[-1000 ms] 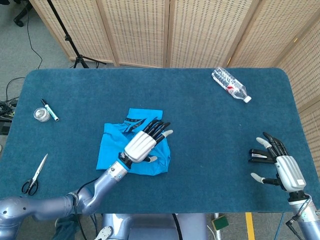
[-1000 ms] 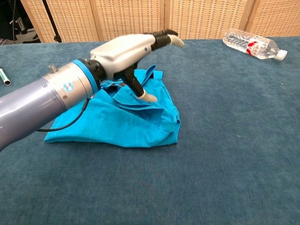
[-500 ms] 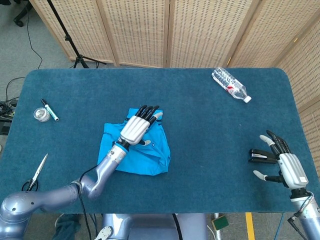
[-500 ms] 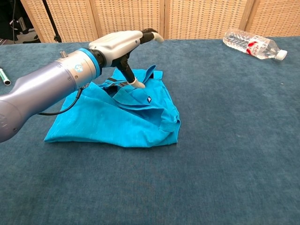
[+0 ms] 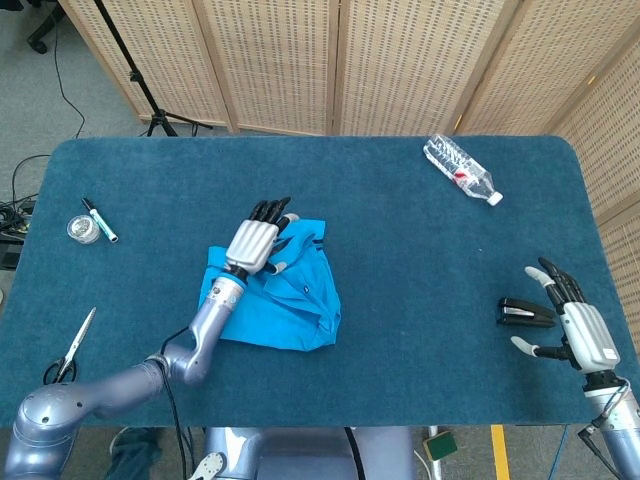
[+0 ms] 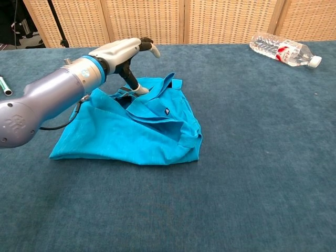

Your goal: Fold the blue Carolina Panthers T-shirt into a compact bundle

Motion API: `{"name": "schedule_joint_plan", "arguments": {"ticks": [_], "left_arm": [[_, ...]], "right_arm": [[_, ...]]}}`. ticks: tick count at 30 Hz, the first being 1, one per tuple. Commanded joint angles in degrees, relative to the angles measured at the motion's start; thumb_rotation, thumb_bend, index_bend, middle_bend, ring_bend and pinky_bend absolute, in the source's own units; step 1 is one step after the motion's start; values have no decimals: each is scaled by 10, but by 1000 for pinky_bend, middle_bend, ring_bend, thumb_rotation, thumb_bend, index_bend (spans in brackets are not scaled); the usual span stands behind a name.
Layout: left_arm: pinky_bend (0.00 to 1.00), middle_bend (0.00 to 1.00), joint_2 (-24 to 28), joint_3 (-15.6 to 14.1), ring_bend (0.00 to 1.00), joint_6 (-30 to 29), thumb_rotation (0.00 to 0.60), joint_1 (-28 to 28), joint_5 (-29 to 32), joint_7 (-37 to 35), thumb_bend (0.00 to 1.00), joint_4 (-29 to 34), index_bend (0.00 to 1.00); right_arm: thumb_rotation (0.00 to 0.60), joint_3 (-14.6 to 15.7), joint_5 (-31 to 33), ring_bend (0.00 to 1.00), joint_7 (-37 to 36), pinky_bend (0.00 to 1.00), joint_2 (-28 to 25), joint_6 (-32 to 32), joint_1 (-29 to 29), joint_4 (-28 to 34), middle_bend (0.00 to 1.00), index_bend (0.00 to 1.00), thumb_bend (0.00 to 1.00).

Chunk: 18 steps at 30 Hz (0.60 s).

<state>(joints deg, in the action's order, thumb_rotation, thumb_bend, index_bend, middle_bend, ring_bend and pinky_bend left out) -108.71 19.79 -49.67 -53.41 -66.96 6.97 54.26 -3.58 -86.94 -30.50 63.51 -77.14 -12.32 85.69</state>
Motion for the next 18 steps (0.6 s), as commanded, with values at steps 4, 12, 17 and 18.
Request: {"name": "schedule_joint_plan", "arguments": {"ticks": [4,12,17,18], "left_arm": [[0,0,19,-15,0,16,600,8,8,8,209,10,314],[0,0,11,-21,0,31,600,10,21,-2,251,-20,459],[0,0,14,-27,0,37,600,10,16,-14,251,-27,471],[0,0,15,-28,0,39,600,10,15,-19,251,-25,471]], "right_arm": [[600,0,0,0,2,0,1,2,0,-1,0,119,0],[600,-1,4,0,5,0,3,5,-1,-2,0,119,0],[600,-1,4,0,4,0,4,8,-2,-3,0,119,0],[600,-1,4,0,4,0,4,9,-2,-3,0,119,0]]}}
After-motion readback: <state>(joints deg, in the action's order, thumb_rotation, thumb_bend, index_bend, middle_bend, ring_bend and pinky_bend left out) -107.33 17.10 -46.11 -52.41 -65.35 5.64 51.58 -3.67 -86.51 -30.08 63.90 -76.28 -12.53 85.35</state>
